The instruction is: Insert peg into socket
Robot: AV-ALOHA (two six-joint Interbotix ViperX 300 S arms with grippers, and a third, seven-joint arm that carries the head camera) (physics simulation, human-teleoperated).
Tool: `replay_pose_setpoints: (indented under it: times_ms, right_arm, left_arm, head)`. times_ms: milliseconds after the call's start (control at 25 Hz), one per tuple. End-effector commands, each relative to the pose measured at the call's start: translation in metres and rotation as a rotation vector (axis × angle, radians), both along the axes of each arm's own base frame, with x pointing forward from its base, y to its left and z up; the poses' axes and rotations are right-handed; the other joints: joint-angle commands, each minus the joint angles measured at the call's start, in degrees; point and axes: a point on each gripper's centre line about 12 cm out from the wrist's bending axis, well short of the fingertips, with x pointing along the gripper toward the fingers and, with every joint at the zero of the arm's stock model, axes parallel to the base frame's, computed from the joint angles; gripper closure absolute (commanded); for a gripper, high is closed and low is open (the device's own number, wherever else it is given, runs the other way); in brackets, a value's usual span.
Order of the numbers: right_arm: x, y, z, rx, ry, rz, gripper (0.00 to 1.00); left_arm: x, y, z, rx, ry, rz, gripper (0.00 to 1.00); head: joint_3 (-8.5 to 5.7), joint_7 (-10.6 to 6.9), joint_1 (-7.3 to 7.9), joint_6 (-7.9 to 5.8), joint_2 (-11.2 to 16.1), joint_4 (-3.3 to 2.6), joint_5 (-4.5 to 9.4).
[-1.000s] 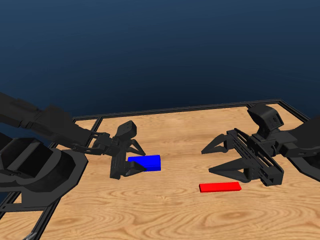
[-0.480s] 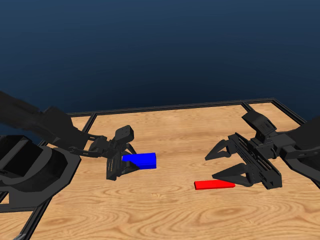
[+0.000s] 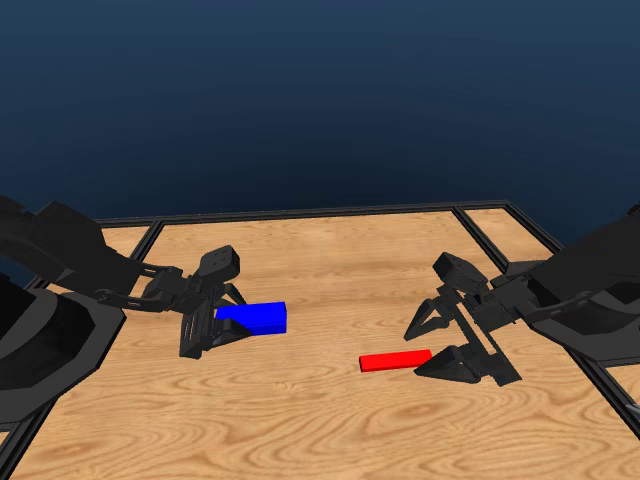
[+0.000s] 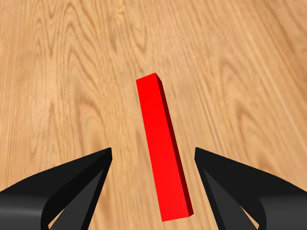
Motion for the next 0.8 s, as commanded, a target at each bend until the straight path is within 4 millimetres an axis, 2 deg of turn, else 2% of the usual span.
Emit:
replay_pose_setpoints:
  times_ms: [40,80,240,280,320,440,480,520,560,640,720,800]
  right_arm:
    - [-0.004,0.013,-0.016,0.003,0.182,0.044,0.0]
    - [0.0,0.015,-0.017,0.001,0.205,0.053,0.0]
    - [-0.008,0.017,-0.03,-0.028,0.322,0.085,0.0]
    - [-0.006,0.019,-0.03,-0.047,0.35,0.108,0.17]
    - [-0.006,0.021,-0.029,-0.069,0.382,0.134,1.0]
    - [0.0,0.026,-0.02,-0.157,0.515,0.145,1.0]
    - [-0.001,0.031,-0.019,-0.254,0.613,0.139,1.0]
    - [-0.015,0.027,-0.033,-0.377,0.76,0.134,1.0]
    - [-0.004,0.032,-0.02,-0.49,0.789,0.109,1.0]
    - [-0.006,0.031,-0.018,-0.606,0.825,0.08,1.0]
    - [0.004,0.031,-0.002,-0.65,0.796,0.019,1.0]
    - [0.005,0.026,0.007,-0.716,0.818,-0.021,1.0]
  left_arm:
    - [0.007,-0.007,0.005,-0.011,-0.045,-0.011,1.0]
    - [0.007,-0.007,0.005,-0.009,-0.04,-0.014,1.0]
    - [0.008,-0.009,0.005,-0.011,-0.045,-0.016,1.0]
    - [0.008,-0.01,0.006,-0.012,-0.048,-0.019,1.0]
    - [0.008,-0.01,0.005,-0.013,-0.045,-0.021,1.0]
    - [0.009,-0.013,0.009,-0.017,-0.055,-0.024,1.0]
    - [0.01,-0.014,0.011,-0.018,-0.059,-0.027,1.0]
    - [0.01,-0.017,0.013,-0.017,-0.058,-0.036,1.0]
    - [0.011,-0.019,0.016,-0.02,-0.055,-0.04,1.0]
    - [0.013,-0.023,0.023,-0.031,-0.045,-0.043,1.0]
    - [0.015,-0.027,0.034,-0.042,-0.021,-0.047,1.0]
    - [0.02,-0.033,0.05,-0.043,-0.012,-0.066,1.0]
  head:
    - [-0.3,-1.06,-0.77,-0.45,-1.02,-0.24,0.12]
    - [-0.26,-1.32,-0.93,-0.58,-1.06,-0.32,0.16]
    - [-0.24,-1.85,-1.28,-1.07,-1.09,-0.55,0.54]
    - [-0.28,-1.86,-1.33,-1.19,-1.08,-0.59,0.72]
    - [-0.31,-1.81,-1.37,-1.27,-1.06,-0.62,0.8]
    - [-0.29,-1.66,-1.37,-1.16,-1.39,-0.59,1.16]
    - [-0.25,-1.59,-1.37,-1.12,-1.63,-0.57,1.22]
    - [-0.17,-1.45,-1.37,-1.03,-1.94,-0.54,1.23]
    - [-0.08,-1.3,-1.34,-0.92,-2.32,-0.51,1.33]
    - [0.14,-1.03,-1.26,-0.81,-3.04,-0.45,1.38]
    - [0.41,-0.53,-1.07,-0.83,-4.06,-0.37,1.4]
    - [0.6,0.08,-0.82,-0.77,-5.01,-0.26,1.18]
